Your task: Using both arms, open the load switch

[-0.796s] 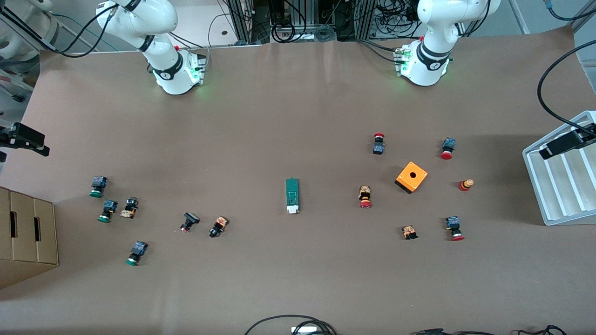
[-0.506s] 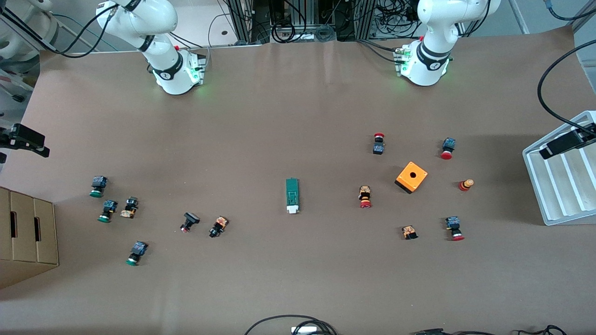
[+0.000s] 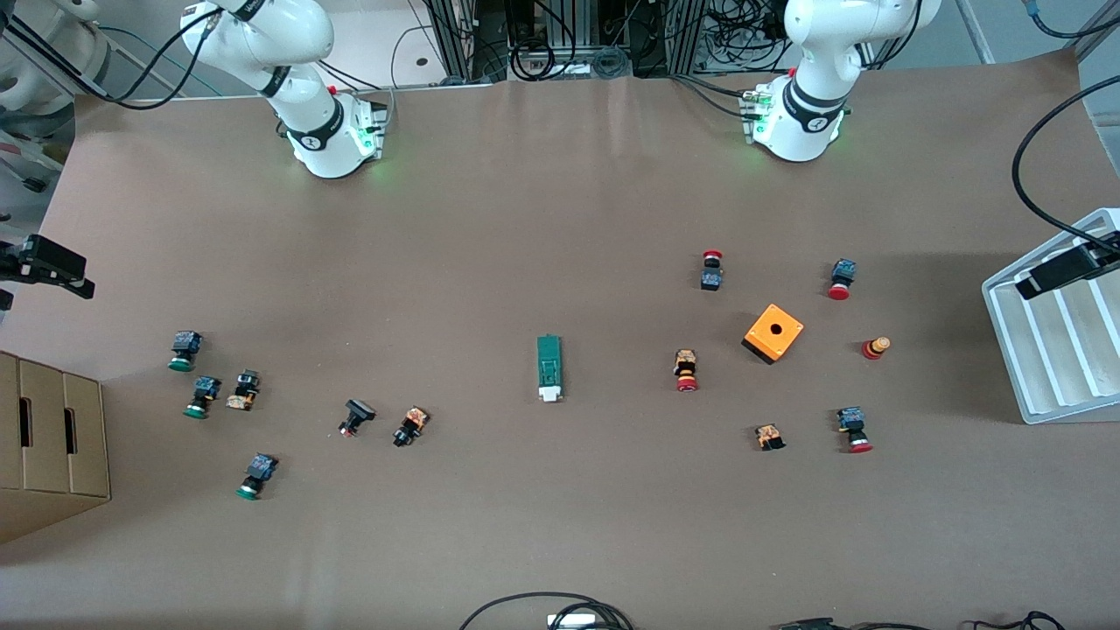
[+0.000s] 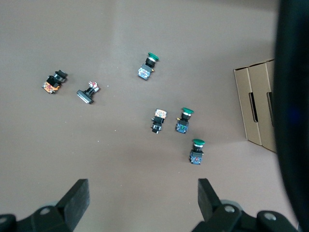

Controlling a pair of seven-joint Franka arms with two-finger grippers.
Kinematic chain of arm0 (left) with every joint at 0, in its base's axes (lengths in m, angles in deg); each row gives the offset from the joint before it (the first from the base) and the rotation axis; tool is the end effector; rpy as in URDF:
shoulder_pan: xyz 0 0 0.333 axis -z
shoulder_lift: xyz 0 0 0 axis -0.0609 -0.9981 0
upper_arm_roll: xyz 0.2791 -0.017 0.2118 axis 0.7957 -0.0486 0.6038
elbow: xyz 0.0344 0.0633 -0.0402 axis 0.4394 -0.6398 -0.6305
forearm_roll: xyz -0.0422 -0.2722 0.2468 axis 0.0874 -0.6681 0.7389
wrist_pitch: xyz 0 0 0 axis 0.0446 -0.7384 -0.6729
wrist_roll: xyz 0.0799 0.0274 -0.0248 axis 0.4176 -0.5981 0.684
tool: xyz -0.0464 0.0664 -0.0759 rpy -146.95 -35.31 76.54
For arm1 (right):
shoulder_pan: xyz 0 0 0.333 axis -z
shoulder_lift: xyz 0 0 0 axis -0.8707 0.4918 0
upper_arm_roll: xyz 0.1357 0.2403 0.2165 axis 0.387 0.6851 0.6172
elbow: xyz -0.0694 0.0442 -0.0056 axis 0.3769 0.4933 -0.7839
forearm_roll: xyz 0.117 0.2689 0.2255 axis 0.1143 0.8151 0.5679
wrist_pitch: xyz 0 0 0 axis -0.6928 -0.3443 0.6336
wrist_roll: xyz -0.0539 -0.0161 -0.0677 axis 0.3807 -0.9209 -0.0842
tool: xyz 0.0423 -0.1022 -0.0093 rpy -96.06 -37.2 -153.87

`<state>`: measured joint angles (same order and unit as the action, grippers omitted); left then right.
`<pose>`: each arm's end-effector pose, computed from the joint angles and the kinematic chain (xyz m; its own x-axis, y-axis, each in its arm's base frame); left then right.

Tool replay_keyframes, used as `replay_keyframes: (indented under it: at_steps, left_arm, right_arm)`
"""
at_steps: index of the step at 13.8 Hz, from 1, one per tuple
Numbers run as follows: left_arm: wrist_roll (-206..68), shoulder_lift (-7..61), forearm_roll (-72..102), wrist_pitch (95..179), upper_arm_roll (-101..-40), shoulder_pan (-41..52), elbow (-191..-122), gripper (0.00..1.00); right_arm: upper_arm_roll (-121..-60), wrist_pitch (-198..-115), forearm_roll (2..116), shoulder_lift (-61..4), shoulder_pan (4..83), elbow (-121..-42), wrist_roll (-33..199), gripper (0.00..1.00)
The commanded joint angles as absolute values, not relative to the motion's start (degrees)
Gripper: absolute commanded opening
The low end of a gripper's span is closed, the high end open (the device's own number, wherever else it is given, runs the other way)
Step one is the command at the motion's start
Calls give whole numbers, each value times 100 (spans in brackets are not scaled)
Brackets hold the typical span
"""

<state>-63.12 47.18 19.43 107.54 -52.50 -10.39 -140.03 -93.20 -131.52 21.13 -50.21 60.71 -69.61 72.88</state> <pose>0.5588 0.0572 0.6506 0.9478 0.3170 -0.0339 0.3187 -0.9455 0.0676 0.5370 -0.0782 0.6623 0.9928 0.1172 0.0234 0.1166 -0.9929 0.0247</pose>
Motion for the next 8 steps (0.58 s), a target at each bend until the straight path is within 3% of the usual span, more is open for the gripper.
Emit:
replay_keyframes:
  at_steps: [1, 8]
  left_arm:
    - [-6352, 4680, 1859, 10706, -5245, -1044, -13912, 100]
    - [-6325, 4662, 1850, 10706, -5263, -1026, -13921, 100]
  right_arm:
    - [-9335, -13230, 2227, -5031, 6054, -6975, 7284, 100]
    - [-9353, -13169, 2236, -5075, 6072, -6976, 7284, 100]
